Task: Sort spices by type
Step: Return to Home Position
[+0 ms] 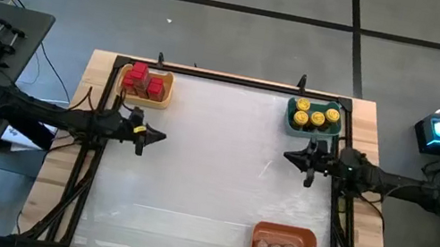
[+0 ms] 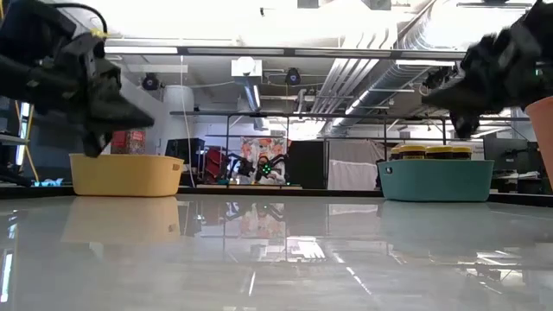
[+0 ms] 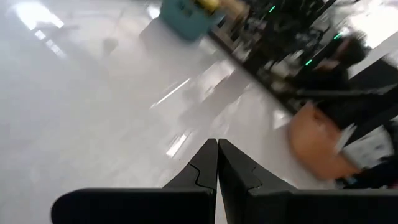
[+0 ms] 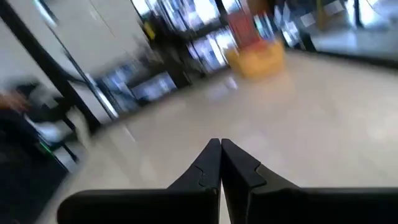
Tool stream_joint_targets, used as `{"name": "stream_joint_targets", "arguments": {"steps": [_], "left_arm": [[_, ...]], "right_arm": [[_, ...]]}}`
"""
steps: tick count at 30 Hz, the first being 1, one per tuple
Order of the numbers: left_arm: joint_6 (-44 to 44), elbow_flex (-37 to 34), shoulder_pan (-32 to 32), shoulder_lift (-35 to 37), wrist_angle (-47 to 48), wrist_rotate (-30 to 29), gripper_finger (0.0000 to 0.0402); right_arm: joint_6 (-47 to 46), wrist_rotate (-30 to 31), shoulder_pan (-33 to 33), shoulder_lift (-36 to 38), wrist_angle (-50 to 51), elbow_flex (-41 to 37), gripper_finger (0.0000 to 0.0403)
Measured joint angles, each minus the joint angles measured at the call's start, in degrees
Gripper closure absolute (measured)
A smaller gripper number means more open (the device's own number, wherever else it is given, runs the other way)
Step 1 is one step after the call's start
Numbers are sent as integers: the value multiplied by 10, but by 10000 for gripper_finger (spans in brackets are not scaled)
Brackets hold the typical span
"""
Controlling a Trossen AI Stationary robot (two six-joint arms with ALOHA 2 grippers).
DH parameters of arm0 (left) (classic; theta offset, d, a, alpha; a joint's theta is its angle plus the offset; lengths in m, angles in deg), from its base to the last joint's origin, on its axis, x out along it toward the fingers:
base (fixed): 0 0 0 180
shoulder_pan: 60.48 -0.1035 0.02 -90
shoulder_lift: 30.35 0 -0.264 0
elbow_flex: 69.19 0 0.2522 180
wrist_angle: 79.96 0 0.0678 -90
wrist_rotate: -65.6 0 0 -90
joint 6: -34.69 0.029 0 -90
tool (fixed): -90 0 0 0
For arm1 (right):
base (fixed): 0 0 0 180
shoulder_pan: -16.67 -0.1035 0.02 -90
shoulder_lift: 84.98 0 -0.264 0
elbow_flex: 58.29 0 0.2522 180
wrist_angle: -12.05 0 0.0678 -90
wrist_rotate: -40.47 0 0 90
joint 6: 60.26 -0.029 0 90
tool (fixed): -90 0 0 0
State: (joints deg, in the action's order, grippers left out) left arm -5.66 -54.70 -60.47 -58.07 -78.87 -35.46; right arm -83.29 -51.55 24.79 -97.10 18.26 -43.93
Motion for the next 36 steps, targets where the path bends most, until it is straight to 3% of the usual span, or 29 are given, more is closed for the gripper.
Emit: {"name": "stream_joint_targets", "arguments": {"steps": [4, 14, 18, 22, 26, 36], "left_arm": [[0, 0, 0, 48, 102, 0, 401], [0, 0, 0, 207, 106, 4, 401], [0, 0, 0, 276, 105, 4, 401], [0, -1, -1, 276, 71, 4, 401], [0, -1, -1, 276, 73, 3, 401], [0, -1, -2, 276, 95, 2, 401]], "right_arm": [[12, 8, 0, -11, 70, 1, 403], [-10, 12, 0, -26, 71, 1, 402], [-9, 18, -18, 27, 72, 1, 402], [-9, 18, -38, 120, 67, 1, 402], [-10, 20, -55, 121, -4, 0, 402], [-9, 19, -75, 121, 19, 0, 402]]}}
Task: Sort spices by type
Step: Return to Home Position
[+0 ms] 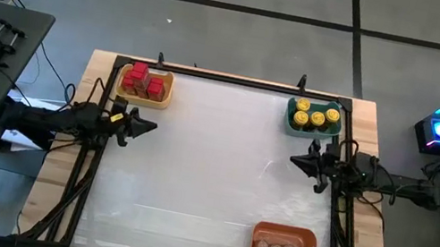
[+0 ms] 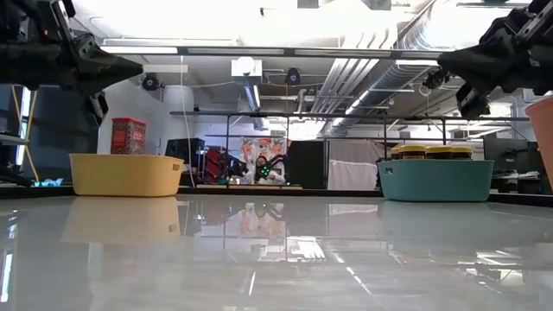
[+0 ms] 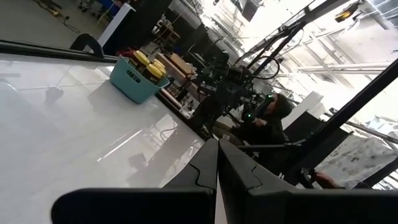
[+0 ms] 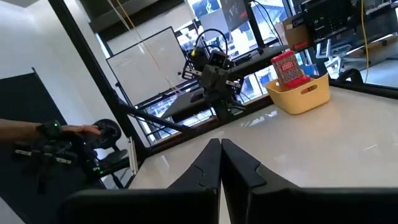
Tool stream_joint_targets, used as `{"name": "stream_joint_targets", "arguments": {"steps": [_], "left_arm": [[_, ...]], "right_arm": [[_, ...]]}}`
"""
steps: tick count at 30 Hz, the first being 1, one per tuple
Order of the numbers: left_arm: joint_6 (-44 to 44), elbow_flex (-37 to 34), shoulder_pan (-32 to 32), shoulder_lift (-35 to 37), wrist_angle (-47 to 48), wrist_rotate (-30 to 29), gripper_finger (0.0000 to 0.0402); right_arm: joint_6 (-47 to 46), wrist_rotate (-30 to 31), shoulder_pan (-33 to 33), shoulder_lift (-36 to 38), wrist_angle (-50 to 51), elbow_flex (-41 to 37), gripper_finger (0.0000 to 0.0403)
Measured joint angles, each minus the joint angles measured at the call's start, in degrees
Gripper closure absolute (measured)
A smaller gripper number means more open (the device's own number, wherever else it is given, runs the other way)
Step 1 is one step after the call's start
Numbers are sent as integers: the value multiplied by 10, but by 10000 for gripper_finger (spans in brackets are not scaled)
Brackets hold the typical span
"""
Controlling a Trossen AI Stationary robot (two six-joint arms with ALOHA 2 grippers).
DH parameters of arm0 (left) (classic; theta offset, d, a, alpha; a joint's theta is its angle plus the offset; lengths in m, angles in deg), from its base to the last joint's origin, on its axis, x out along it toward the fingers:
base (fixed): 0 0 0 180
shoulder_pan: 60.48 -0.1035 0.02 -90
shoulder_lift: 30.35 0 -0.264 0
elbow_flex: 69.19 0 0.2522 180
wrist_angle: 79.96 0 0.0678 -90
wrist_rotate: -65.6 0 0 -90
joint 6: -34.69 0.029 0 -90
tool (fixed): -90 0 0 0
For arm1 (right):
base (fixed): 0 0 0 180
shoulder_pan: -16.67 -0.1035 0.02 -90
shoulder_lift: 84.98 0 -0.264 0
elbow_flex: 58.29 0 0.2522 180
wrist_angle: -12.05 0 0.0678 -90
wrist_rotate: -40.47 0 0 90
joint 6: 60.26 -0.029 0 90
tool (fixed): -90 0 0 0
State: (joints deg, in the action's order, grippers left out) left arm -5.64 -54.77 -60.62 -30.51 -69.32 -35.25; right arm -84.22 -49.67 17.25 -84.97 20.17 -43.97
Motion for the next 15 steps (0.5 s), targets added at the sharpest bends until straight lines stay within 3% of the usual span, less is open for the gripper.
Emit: {"name": "stream_joint_targets", "arguments": {"steps": [15], "left_arm": [[0, 0, 0, 0, 3, 0, 401]], "right_arm": [[0, 0, 14, -10, 20, 0, 402]]}}
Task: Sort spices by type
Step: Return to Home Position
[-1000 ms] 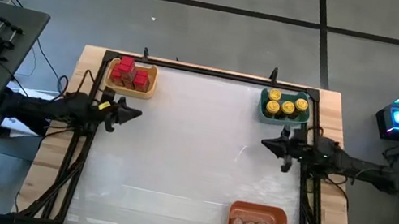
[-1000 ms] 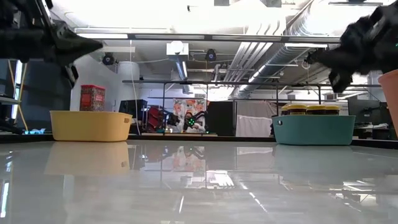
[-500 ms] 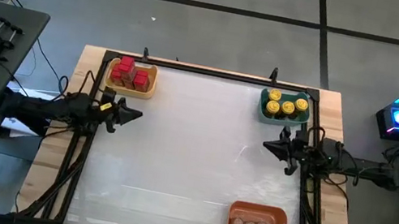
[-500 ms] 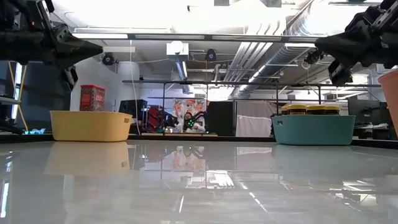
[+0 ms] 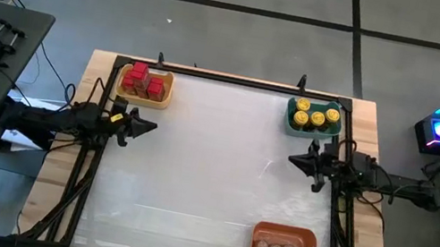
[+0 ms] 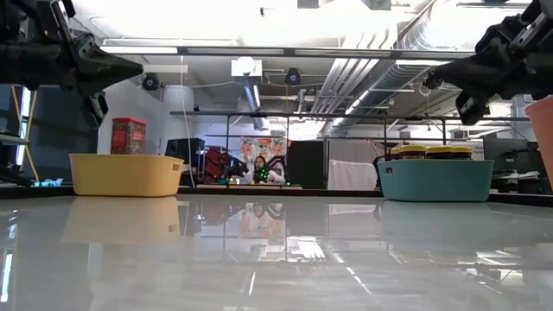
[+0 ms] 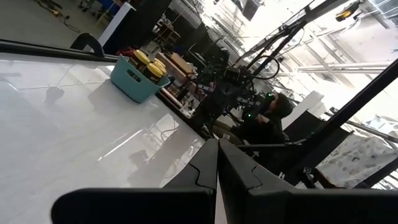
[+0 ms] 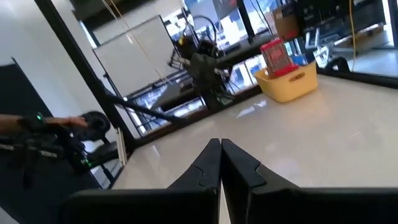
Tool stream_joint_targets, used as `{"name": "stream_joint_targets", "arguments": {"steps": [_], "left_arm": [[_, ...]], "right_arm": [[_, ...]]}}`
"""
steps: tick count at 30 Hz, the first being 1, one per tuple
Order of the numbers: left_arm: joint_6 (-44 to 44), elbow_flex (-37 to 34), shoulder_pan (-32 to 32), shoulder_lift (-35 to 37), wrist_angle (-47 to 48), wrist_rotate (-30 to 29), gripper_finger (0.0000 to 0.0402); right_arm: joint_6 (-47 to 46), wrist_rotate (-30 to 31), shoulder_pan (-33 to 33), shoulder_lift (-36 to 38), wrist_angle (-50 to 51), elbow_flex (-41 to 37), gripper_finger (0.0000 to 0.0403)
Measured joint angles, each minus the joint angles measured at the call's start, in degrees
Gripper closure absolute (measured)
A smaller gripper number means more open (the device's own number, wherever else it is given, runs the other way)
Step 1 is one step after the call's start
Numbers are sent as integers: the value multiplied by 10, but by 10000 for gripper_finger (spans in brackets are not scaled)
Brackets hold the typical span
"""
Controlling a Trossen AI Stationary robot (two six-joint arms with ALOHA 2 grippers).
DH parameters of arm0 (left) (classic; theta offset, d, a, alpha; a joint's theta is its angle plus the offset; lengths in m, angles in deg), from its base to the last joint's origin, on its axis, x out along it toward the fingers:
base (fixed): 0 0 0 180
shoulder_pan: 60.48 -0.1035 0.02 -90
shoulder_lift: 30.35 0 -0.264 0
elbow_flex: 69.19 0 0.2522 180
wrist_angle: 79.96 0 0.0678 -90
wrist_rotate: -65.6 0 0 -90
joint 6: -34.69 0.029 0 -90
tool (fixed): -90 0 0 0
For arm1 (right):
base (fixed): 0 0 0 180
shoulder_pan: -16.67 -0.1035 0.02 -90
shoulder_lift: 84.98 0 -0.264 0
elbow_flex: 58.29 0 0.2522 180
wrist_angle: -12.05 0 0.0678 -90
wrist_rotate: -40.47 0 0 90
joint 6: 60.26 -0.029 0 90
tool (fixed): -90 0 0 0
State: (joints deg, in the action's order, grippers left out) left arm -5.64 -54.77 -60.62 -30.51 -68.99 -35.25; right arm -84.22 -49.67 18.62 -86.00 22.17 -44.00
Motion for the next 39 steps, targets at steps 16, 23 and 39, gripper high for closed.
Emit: {"name": "stream_joint_targets", "arguments": {"steps": [16, 23, 39], "left_arm": [[0, 0, 0, 0, 0, 0, 401], [0, 0, 0, 0, 0, 0, 401], [0, 0, 9, 0, -2, -6, 401]], "right_arm": [[184, 1, 0, -5, 27, 0, 402], [240, 0, 0, -17, 28, 0, 402], [240, -1, 0, -16, 30, 0, 402]]}}
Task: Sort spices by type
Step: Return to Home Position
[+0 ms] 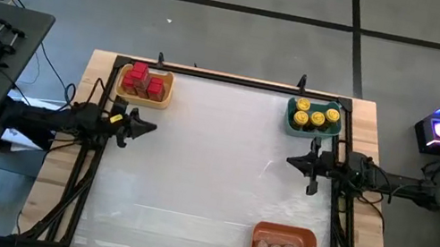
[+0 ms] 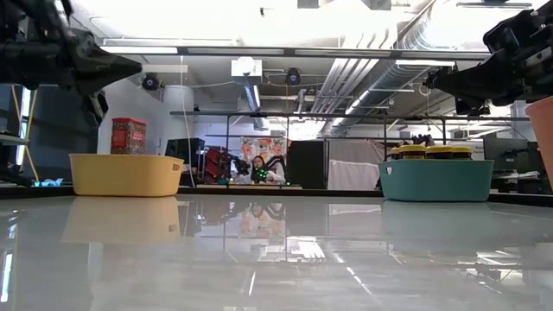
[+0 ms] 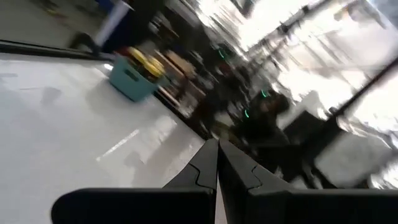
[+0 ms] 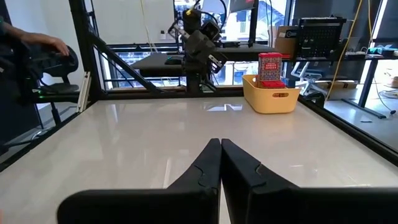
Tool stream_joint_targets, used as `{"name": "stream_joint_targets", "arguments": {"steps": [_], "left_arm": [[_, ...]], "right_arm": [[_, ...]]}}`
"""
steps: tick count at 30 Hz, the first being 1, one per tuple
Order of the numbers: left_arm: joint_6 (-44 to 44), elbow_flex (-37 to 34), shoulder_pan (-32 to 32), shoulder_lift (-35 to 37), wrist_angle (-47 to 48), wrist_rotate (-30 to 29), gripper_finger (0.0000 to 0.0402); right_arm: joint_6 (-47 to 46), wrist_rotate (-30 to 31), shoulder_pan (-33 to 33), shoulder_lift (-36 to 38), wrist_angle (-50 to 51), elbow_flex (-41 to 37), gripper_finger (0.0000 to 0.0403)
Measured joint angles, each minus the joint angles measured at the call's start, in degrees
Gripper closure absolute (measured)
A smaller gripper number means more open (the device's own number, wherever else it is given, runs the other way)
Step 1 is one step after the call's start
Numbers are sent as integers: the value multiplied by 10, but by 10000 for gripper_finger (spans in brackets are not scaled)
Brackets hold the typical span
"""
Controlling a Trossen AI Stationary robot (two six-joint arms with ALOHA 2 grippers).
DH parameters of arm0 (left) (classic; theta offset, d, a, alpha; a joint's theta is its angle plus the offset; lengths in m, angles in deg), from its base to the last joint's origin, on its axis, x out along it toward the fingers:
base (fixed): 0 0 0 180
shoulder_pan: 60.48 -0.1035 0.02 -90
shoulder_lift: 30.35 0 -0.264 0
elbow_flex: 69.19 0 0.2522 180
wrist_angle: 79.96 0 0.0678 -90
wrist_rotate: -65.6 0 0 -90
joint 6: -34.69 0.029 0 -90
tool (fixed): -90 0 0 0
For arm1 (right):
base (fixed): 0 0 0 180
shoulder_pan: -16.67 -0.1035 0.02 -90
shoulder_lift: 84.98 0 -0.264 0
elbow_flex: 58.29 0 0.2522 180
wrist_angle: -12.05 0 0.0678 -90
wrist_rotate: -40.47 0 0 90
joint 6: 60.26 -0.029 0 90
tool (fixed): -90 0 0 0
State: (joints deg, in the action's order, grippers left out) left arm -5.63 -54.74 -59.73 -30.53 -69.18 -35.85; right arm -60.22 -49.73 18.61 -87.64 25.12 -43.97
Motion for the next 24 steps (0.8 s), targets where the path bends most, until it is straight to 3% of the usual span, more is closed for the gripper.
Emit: {"name": "stream_joint_targets", "arguments": {"steps": [2, 5, 7, 9, 24], "left_arm": [[73, 1, 11, 0, 18, 44, 401], [280, 1, 27, 0, 26, 121, 402], [403, 1, 34, 0, 22, 139, 402], [470, 1, 43, 0, 23, 142, 402], [375, 0, 49, 0, 26, 122, 402]], "right_arm": [[0, 0, 0, 0, 0, 0, 402], [0, 0, 0, 0, 0, 0, 402], [0, 0, 0, 0, 0, 0, 402], [0, 0, 0, -1, 0, 0, 402], [0, 0, 0, -2, 0, 0, 402]]}}
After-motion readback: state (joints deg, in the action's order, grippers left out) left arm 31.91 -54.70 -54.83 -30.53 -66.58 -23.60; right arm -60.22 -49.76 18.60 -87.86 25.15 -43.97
